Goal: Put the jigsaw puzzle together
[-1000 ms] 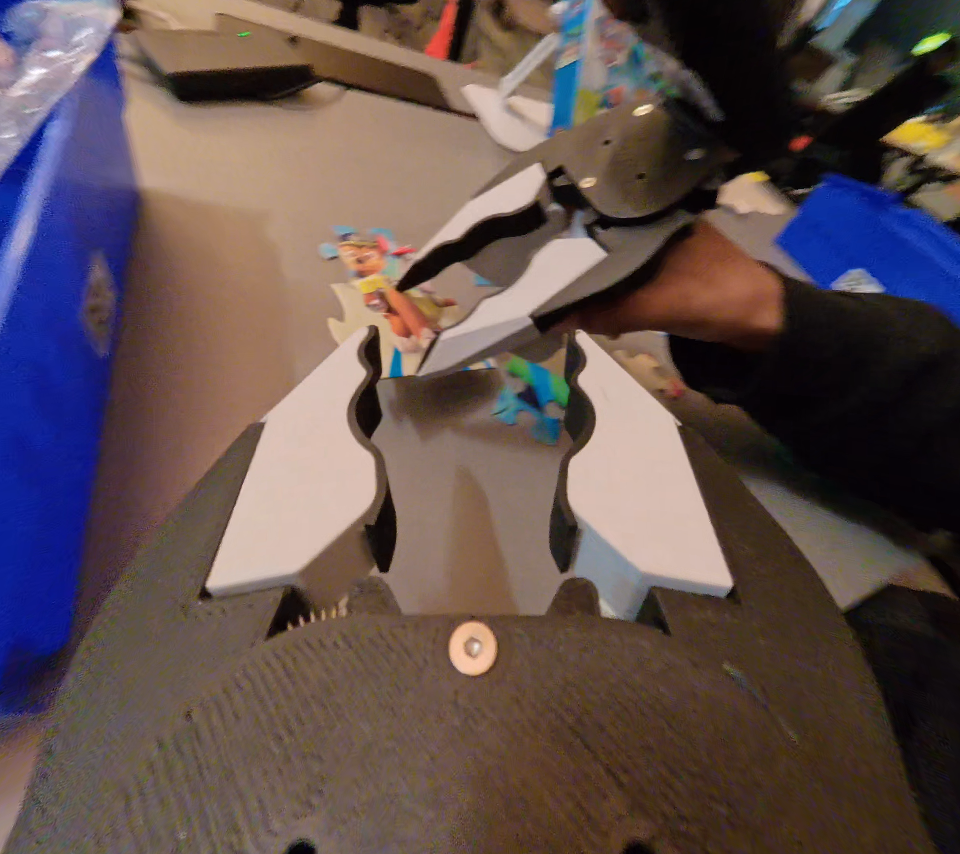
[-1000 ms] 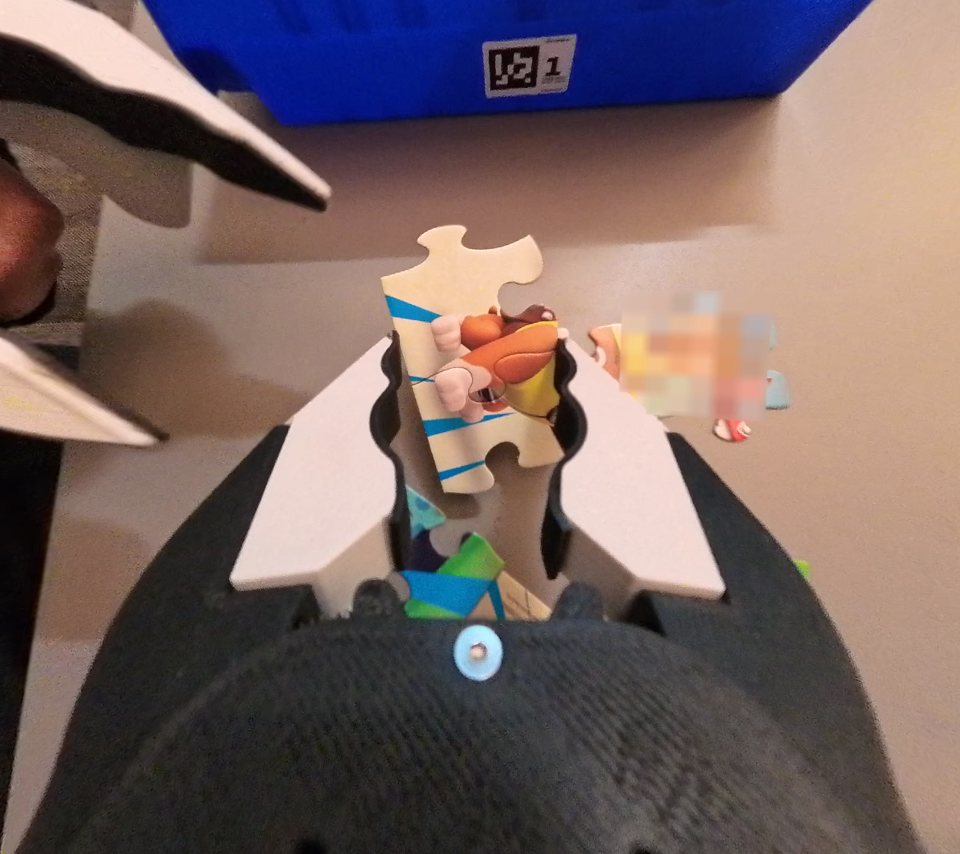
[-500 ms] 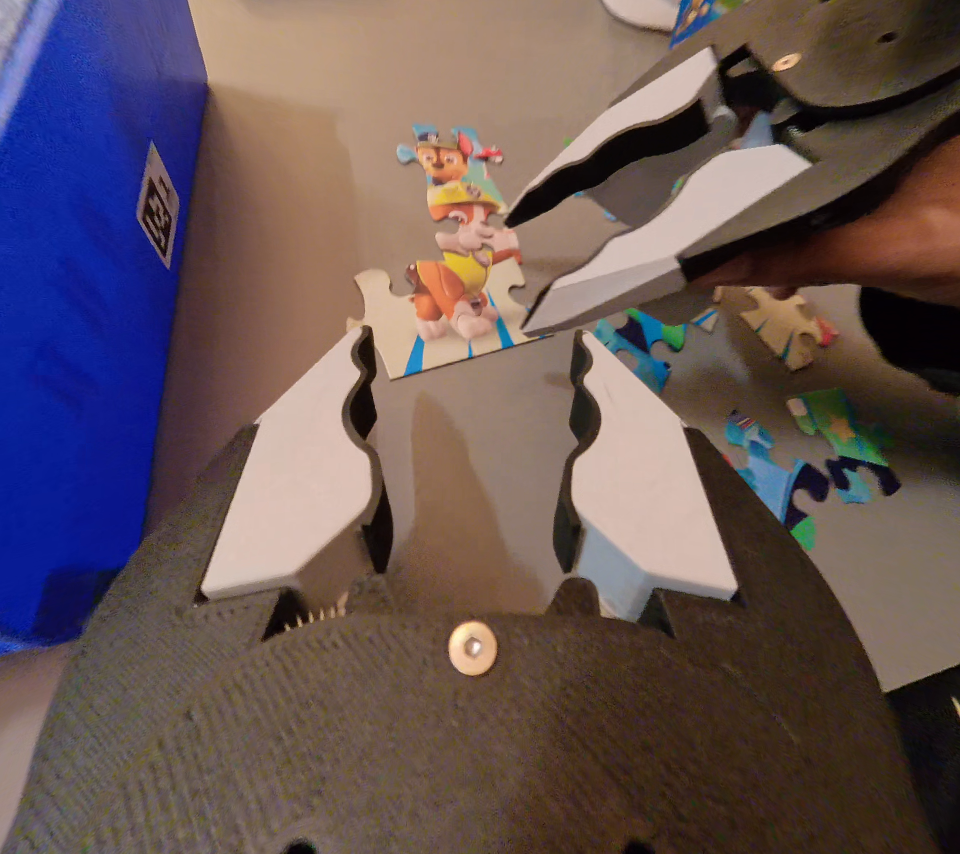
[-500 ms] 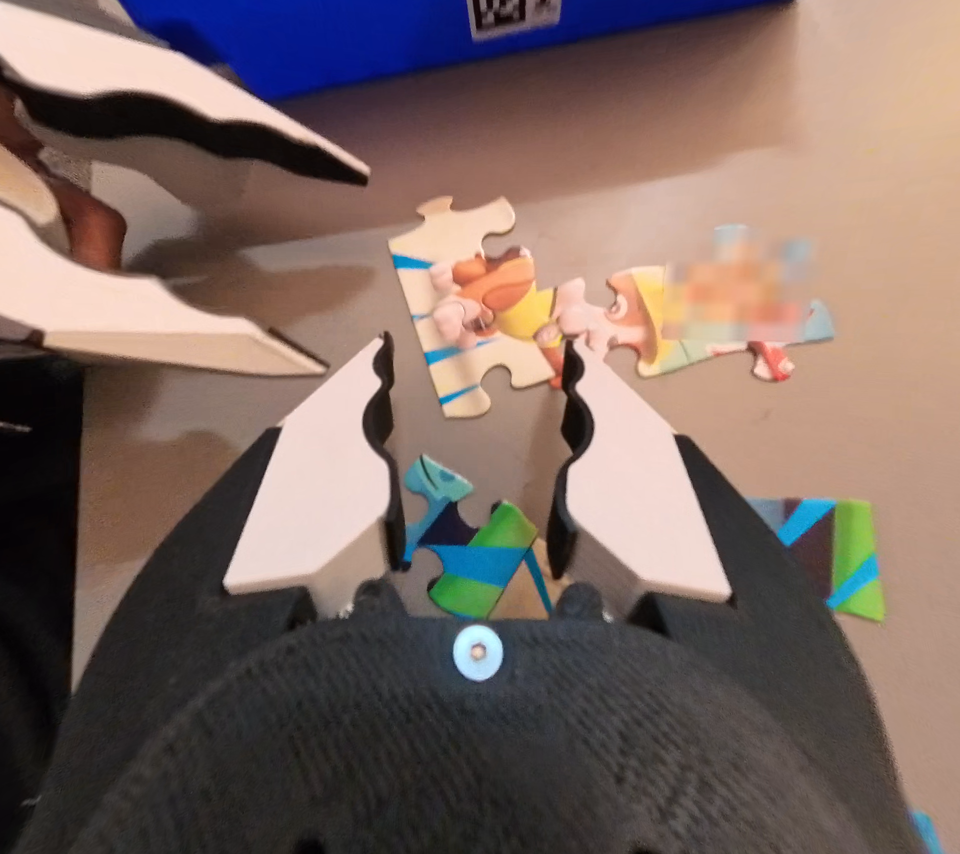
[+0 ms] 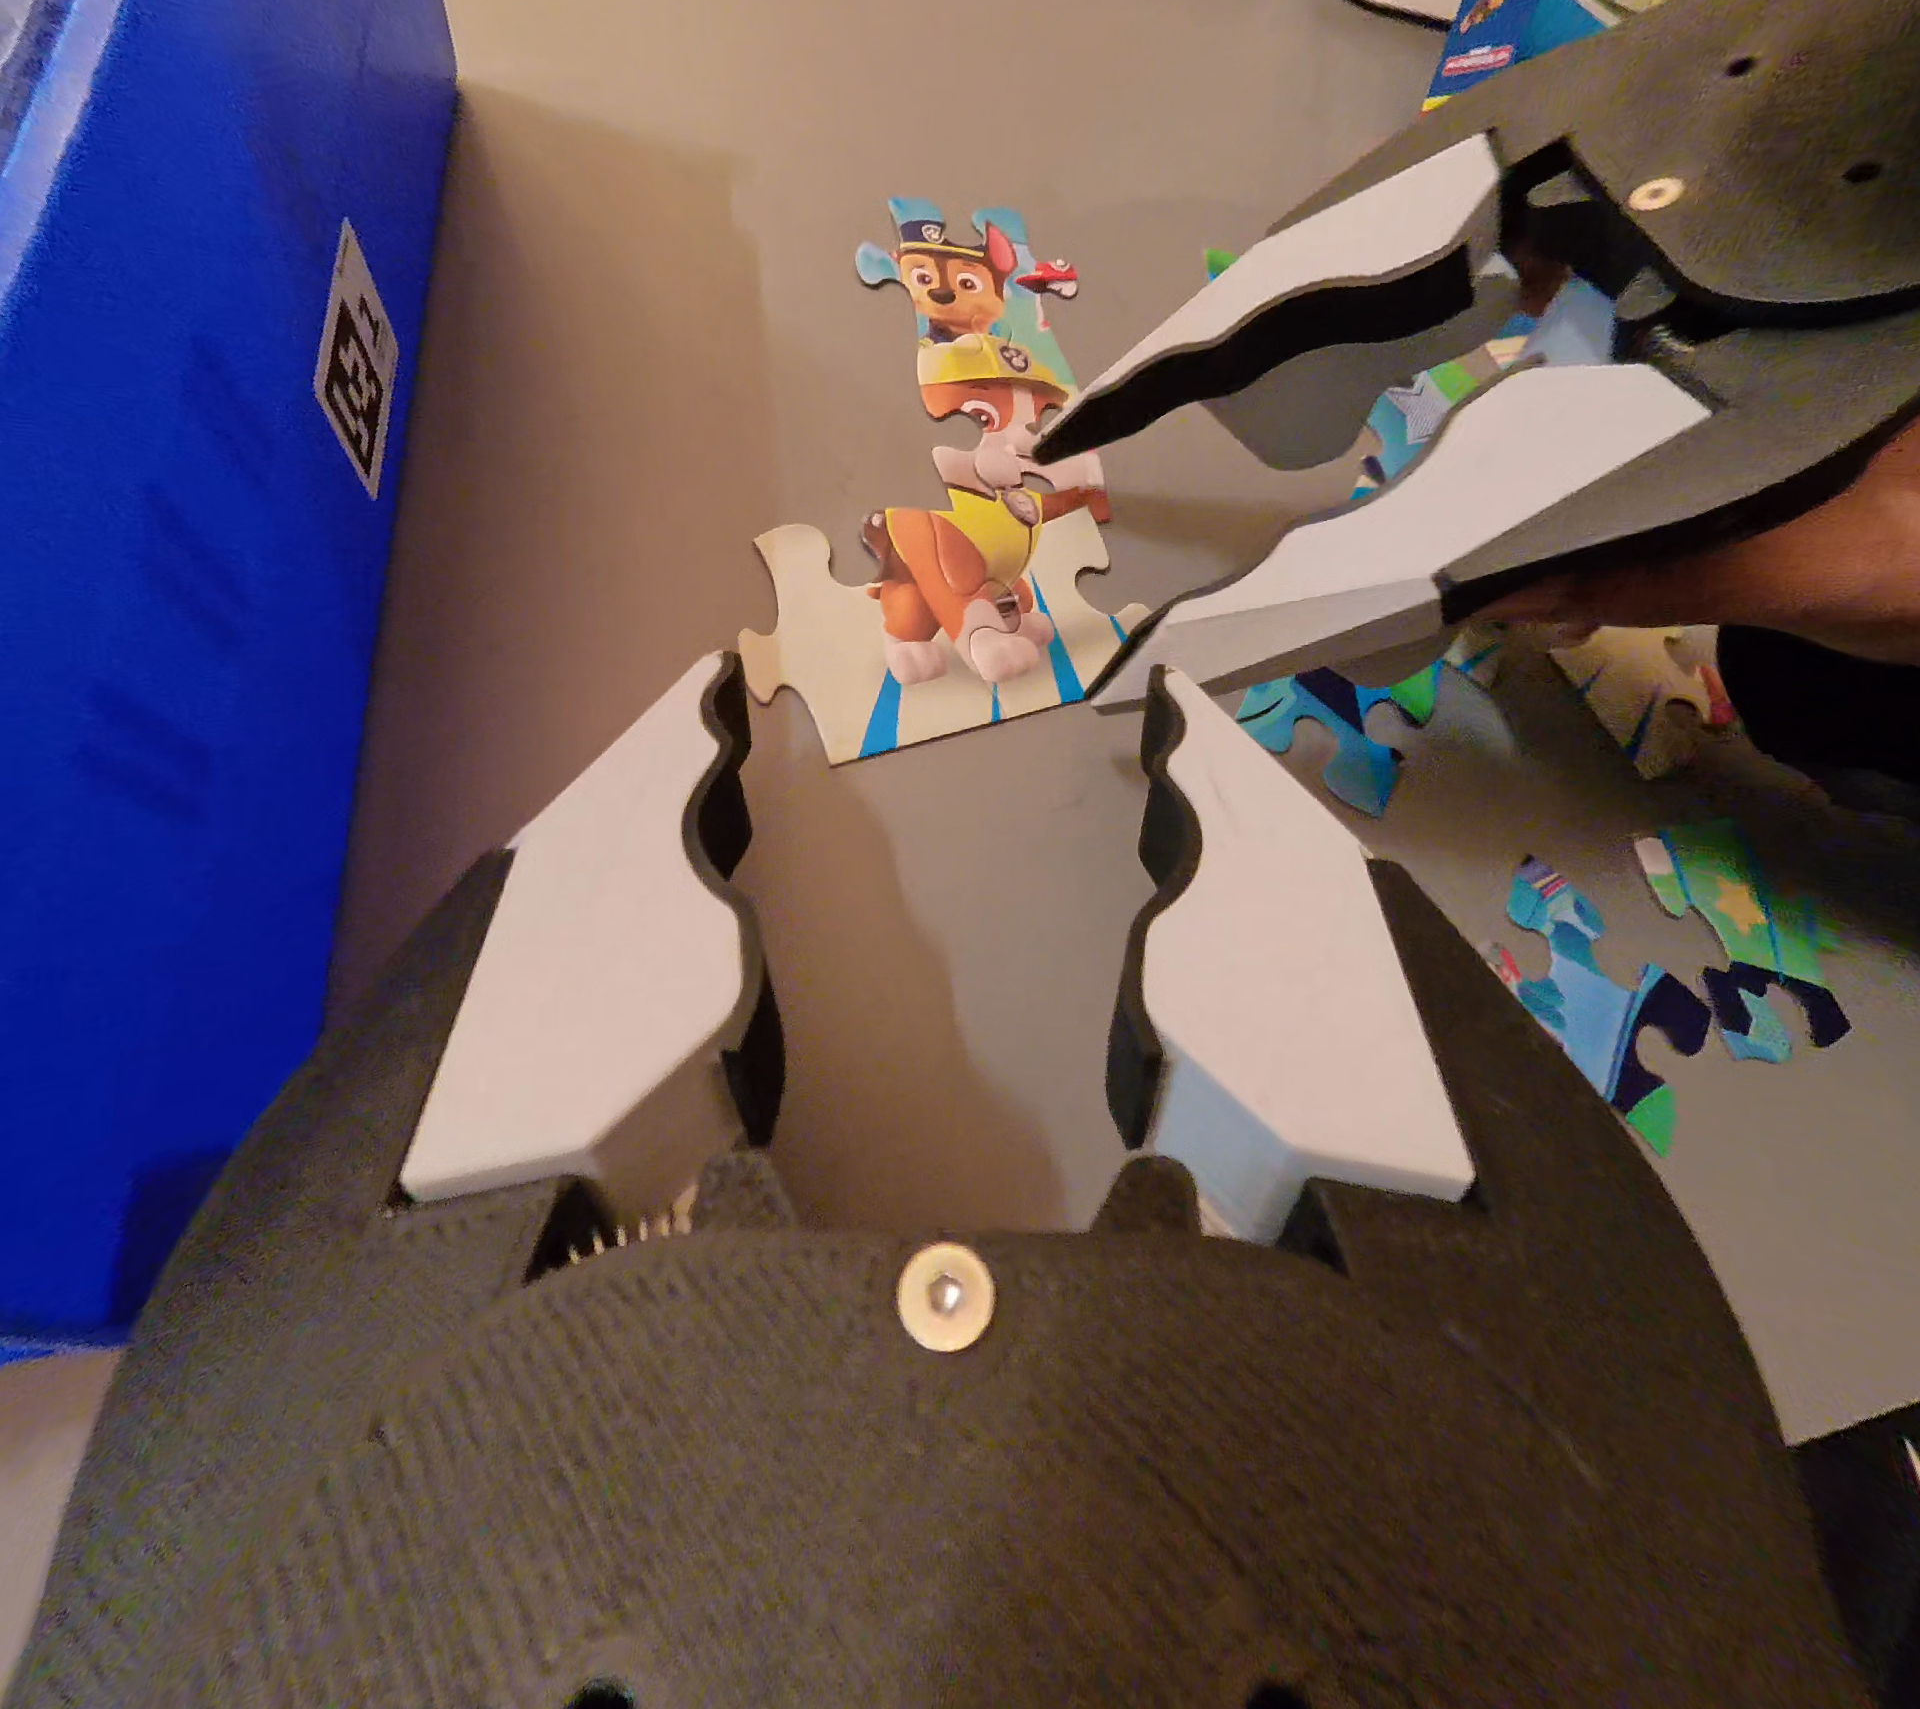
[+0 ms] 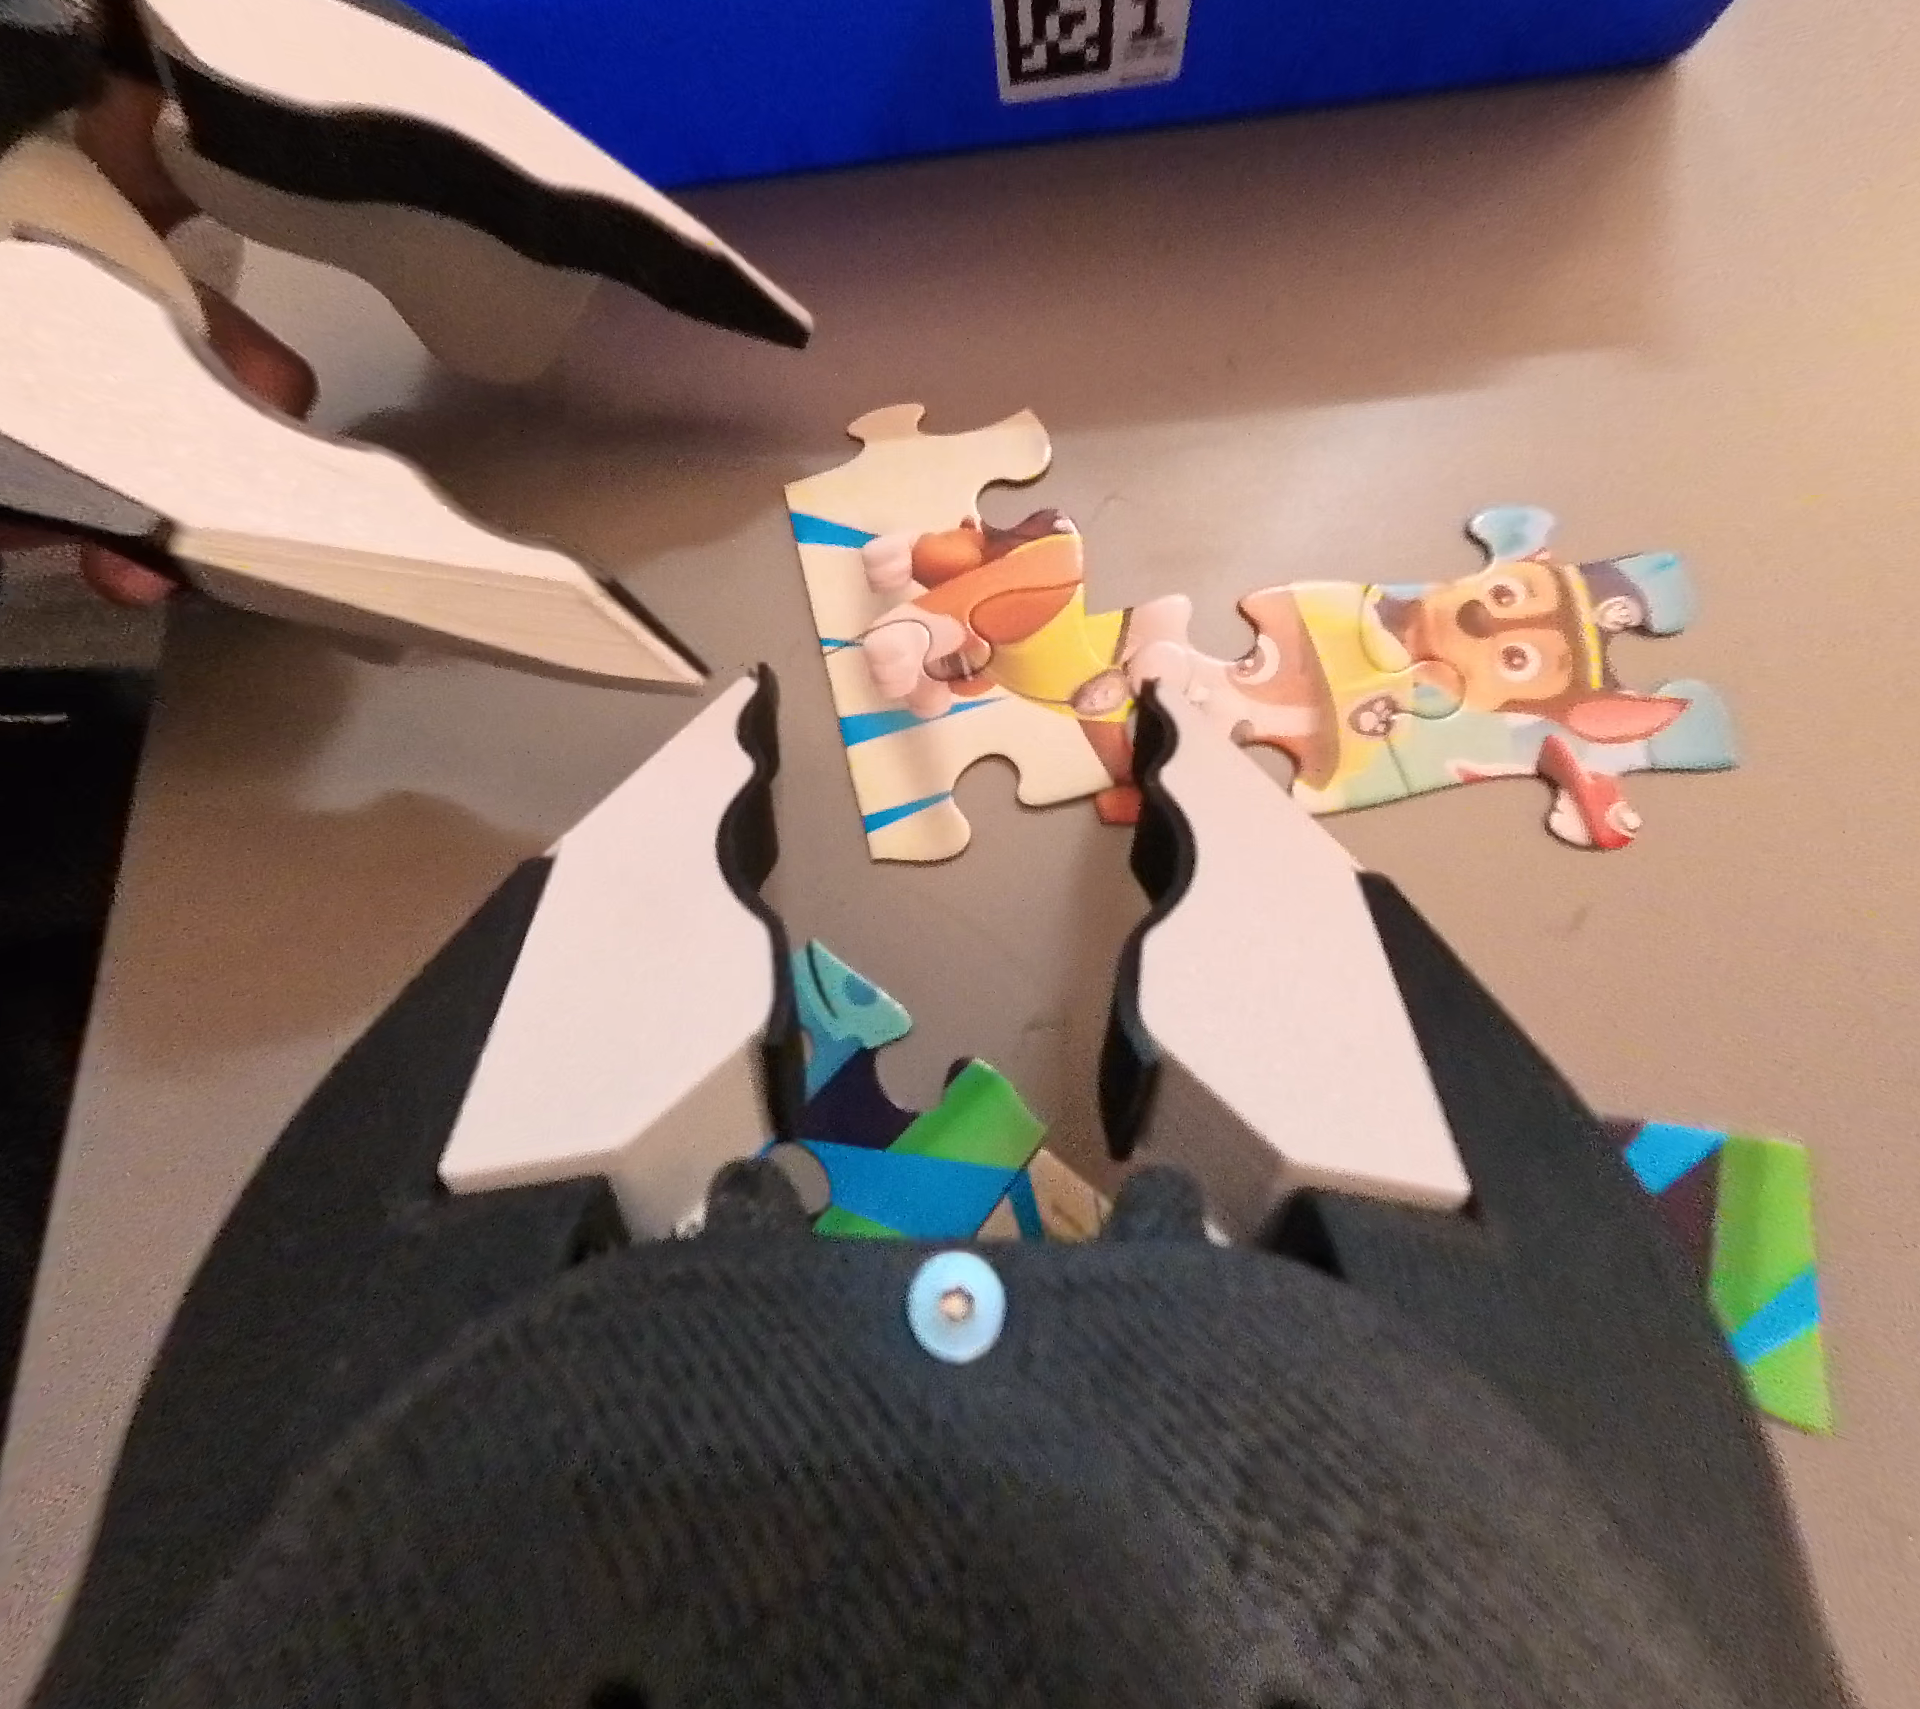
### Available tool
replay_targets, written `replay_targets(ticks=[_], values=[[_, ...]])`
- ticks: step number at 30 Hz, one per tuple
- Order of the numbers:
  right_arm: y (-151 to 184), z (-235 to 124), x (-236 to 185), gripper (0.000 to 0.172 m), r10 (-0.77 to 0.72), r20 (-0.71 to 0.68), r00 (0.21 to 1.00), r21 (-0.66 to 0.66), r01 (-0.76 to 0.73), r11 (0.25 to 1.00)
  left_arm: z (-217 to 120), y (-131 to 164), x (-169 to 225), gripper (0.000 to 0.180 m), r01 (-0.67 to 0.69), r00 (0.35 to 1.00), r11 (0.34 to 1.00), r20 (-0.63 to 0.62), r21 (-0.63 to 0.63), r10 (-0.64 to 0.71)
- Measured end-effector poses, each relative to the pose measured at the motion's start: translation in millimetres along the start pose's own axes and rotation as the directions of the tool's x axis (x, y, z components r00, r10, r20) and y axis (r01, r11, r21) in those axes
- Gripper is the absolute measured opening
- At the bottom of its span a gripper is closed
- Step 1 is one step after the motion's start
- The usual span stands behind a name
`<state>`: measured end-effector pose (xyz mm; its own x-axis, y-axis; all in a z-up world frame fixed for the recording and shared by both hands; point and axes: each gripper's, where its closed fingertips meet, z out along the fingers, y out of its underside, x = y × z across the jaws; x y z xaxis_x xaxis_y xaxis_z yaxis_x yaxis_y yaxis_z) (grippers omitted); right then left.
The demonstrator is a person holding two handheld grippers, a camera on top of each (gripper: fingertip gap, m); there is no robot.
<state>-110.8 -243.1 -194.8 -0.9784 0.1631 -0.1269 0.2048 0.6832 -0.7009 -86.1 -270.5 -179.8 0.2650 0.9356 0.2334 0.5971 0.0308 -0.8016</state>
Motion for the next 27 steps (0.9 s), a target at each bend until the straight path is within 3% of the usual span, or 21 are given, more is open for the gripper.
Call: replay_targets(ticks=[4, 12, 19, 23, 27], values=[[5, 2, -2, 0.067, 0.055, 0.047, 0.997, -0.021, -0.054, 0.998, -4, 4, -8, 0.075, -0.016, 0.999, 1.0, 0.033, 0.001, 0.016], [17, -5, -7, 0.065, 0.039, 0.005, 0.999, -0.076, -0.038, 0.996, 1, 8, -6, 0.075, -0.023, 1.0, 0.999, 0.02, -0.029, 0.023], [14, -21, 12, 0.068, 0.084, -0.079, 0.993, -0.011, -0.085, 0.996, 6, 12, -7, 0.074, -0.022, 0.999, 0.997, 0.027, -0.069, 0.024], [19, -19, 9, 0.08, 0.191, 0.006, 0.982, 0.017, -0.191, 0.981, 9, 16, -6, 0.074, -0.017, 1.0, 0.994, 0.018, -0.106, 0.019], [17, -16, 4, 0.084, 0.196, 0.038, 0.98, 0.034, -0.197, 0.98, 12, 19, -6, 0.074, -0.019, 1.0, 0.991, 0.018, -0.131, 0.022]])
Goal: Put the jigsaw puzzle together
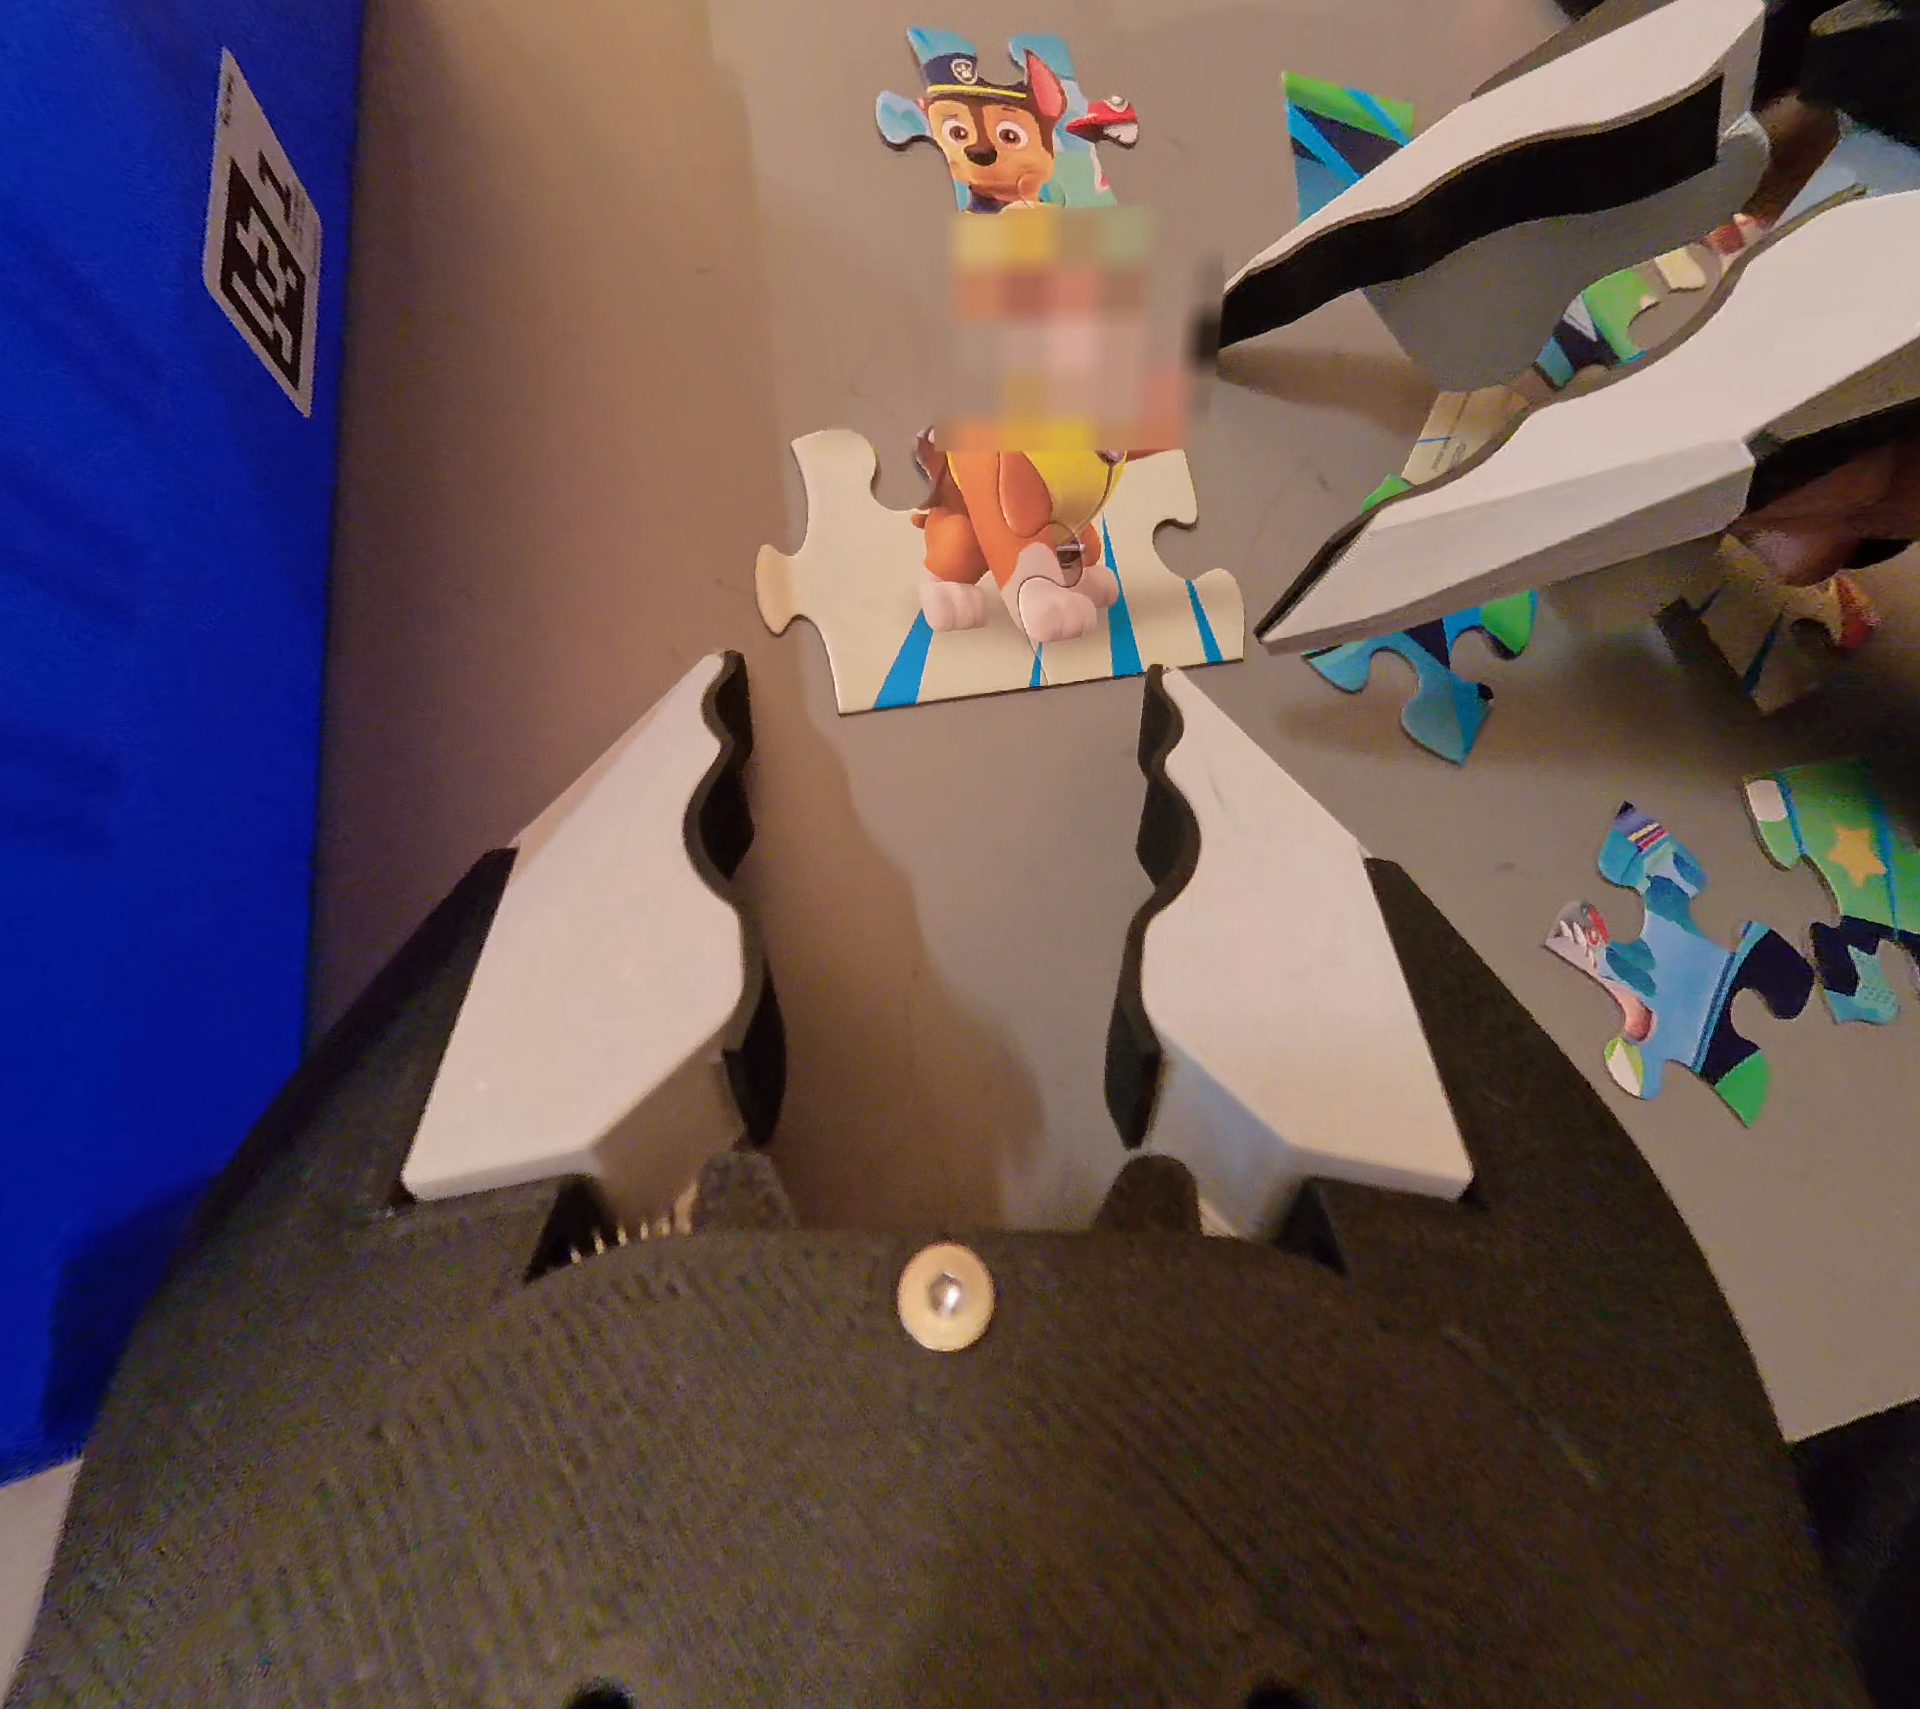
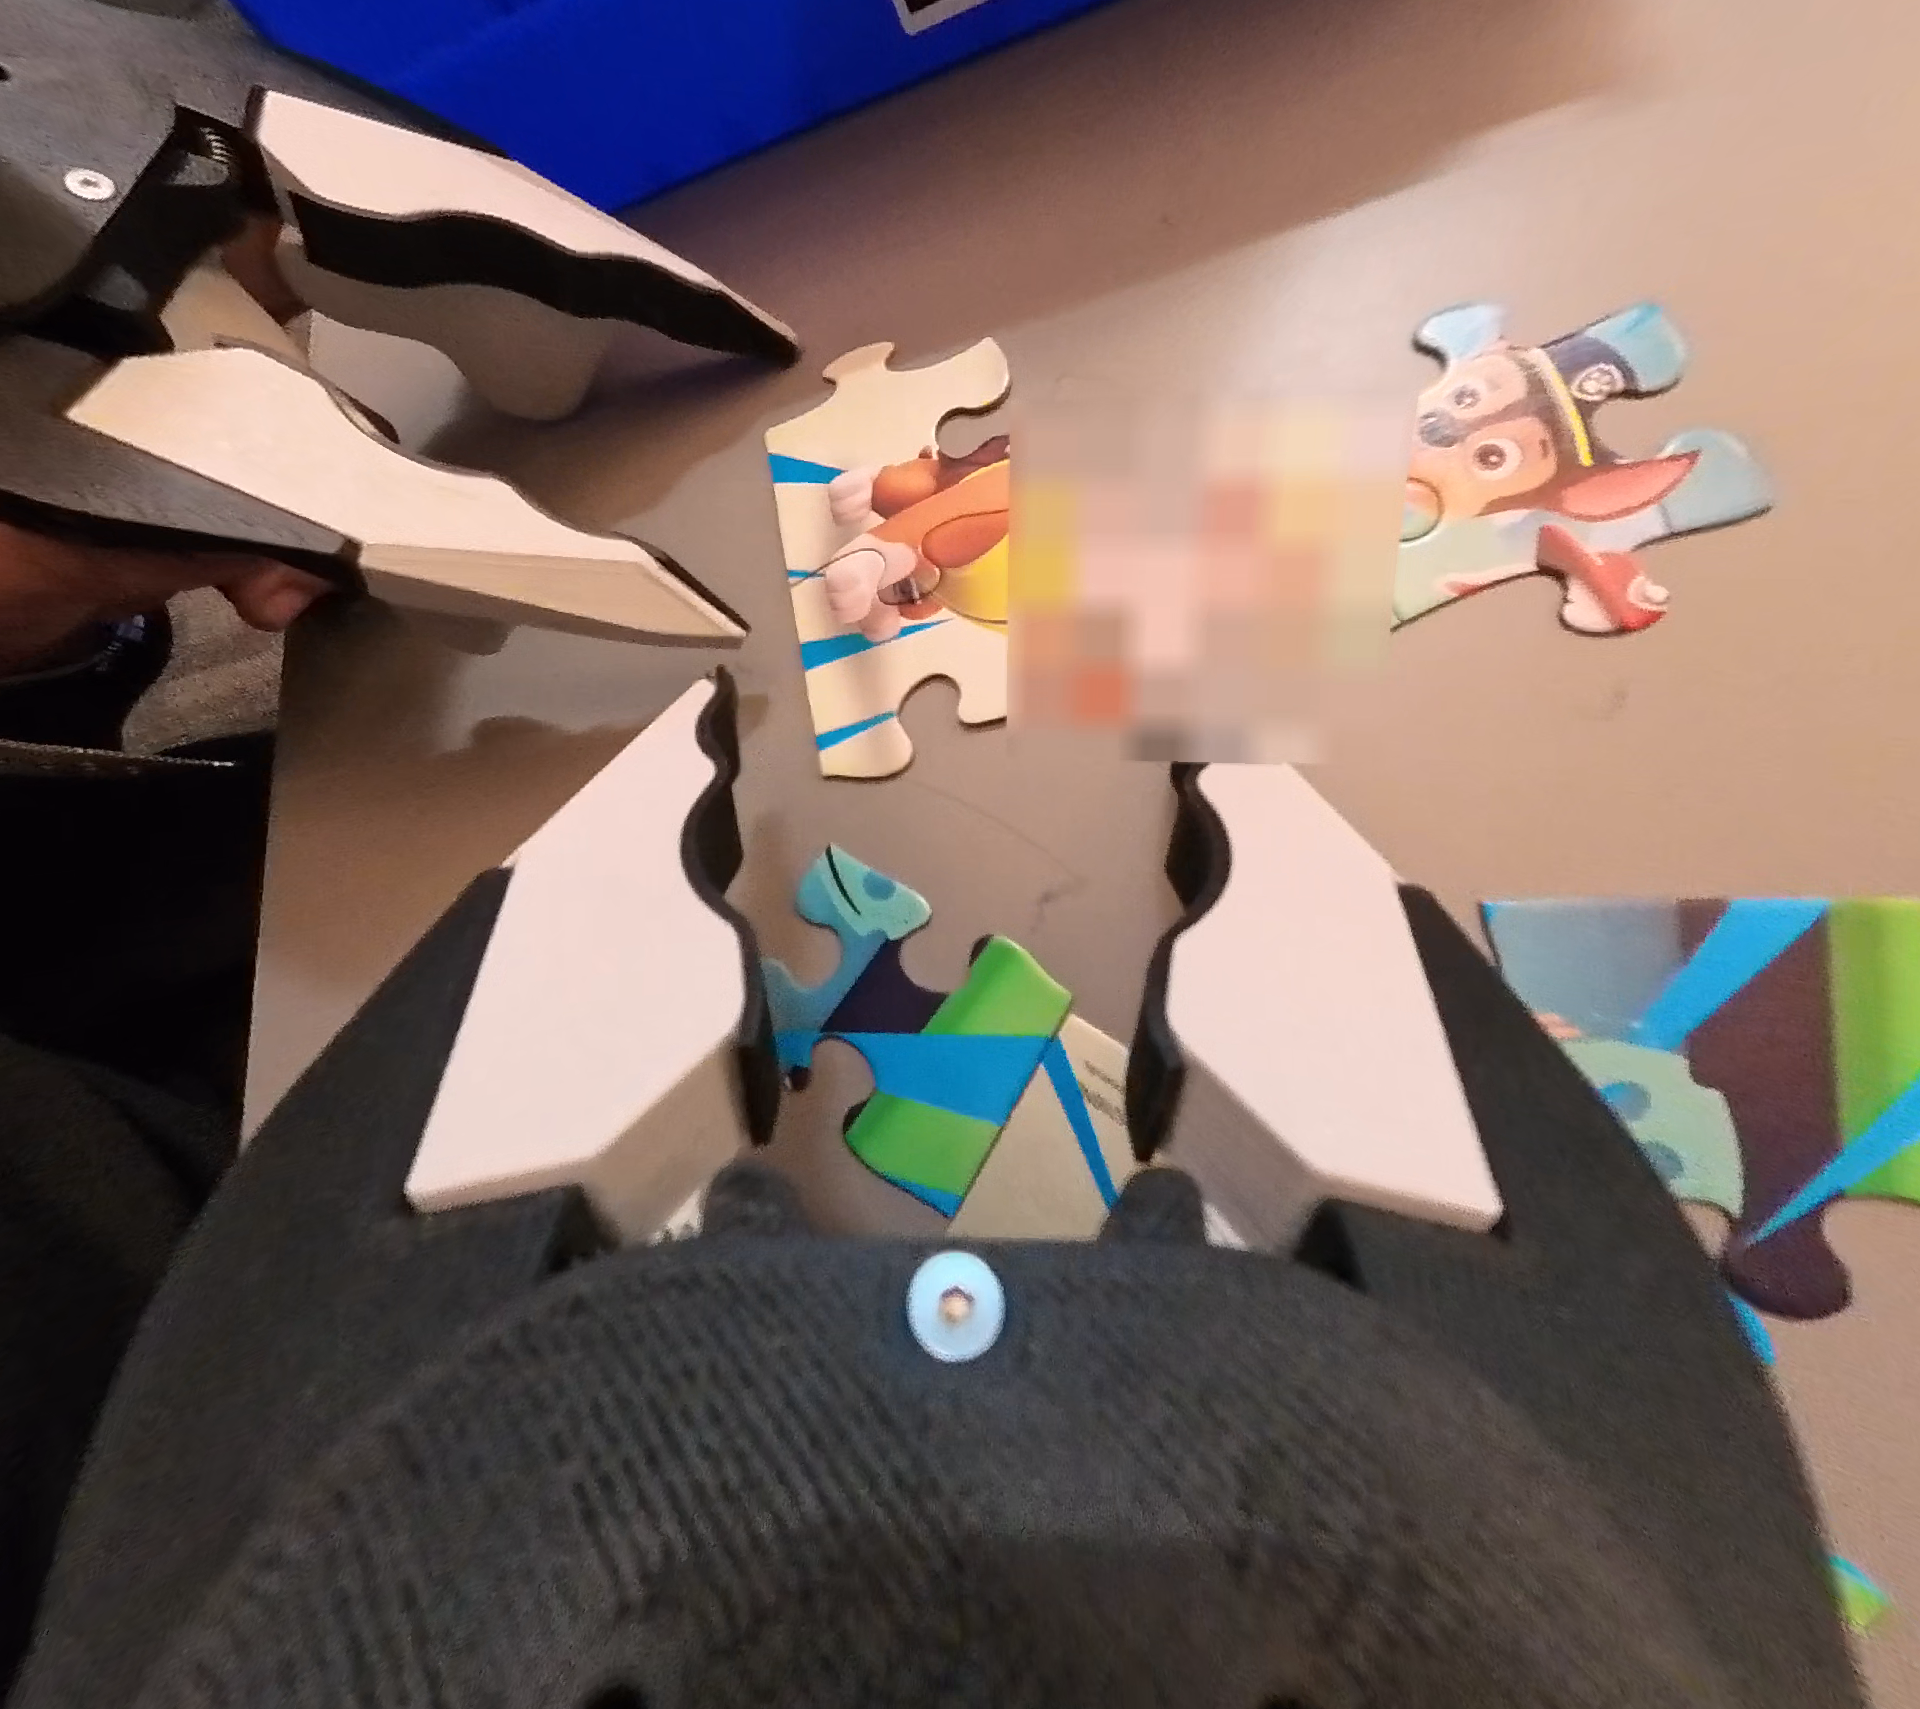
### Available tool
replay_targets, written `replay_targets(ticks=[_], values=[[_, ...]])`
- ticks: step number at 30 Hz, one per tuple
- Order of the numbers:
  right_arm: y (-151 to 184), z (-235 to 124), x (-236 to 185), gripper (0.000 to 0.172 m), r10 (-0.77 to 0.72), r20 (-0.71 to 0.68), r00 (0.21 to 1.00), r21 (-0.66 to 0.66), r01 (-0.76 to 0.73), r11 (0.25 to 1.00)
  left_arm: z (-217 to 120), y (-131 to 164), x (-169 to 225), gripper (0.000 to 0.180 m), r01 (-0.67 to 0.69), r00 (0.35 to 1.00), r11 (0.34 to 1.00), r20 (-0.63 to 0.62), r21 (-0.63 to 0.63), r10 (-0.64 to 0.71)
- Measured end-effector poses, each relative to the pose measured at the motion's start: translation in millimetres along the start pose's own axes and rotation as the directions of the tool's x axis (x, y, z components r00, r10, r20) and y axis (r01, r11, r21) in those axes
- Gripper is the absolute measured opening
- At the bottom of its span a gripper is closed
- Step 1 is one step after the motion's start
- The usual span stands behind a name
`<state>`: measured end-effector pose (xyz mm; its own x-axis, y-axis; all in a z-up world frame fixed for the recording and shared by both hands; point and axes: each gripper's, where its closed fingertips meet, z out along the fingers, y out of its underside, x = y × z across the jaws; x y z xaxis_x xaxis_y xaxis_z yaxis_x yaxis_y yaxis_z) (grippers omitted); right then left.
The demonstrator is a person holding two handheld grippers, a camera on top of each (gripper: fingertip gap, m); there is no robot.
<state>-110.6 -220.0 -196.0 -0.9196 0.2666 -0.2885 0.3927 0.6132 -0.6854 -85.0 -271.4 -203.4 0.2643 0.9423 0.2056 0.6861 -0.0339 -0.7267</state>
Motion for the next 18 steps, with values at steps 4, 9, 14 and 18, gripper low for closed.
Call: replay_targets(ticks=[4, 9, 14, 18], values=[[0, 1, -1, 0.084, -0.01, 0.0, 1.0, -0.012, 0.01, 1.0, 0, 0, 0, 0.074, 0.001, 1.0, 1.0, 0.0, 0.0, -0.001], [-3, 4, -2, 0.085, -0.009, 0.015, 1.0, -0.005, 0.009, 1.0, 0, 0, 4, 0.074, -0.013, 1.0, 1.0, -0.025, -0.004, 0.013], [-16, 1, -3, 0.083, -0.056, 0.009, 0.998, 0.036, 0.056, 0.998, 1, 1, 7, 0.074, -0.027, 0.999, 1.0, -0.034, -0.008, 0.027], [-16, 11, -18, 0.083, -0.091, 0.096, 0.991, -0.012, 0.093, 0.996, 0, 1, 6, 0.072, -0.015, 0.999, 1.0, -0.042, -0.005, 0.015]])
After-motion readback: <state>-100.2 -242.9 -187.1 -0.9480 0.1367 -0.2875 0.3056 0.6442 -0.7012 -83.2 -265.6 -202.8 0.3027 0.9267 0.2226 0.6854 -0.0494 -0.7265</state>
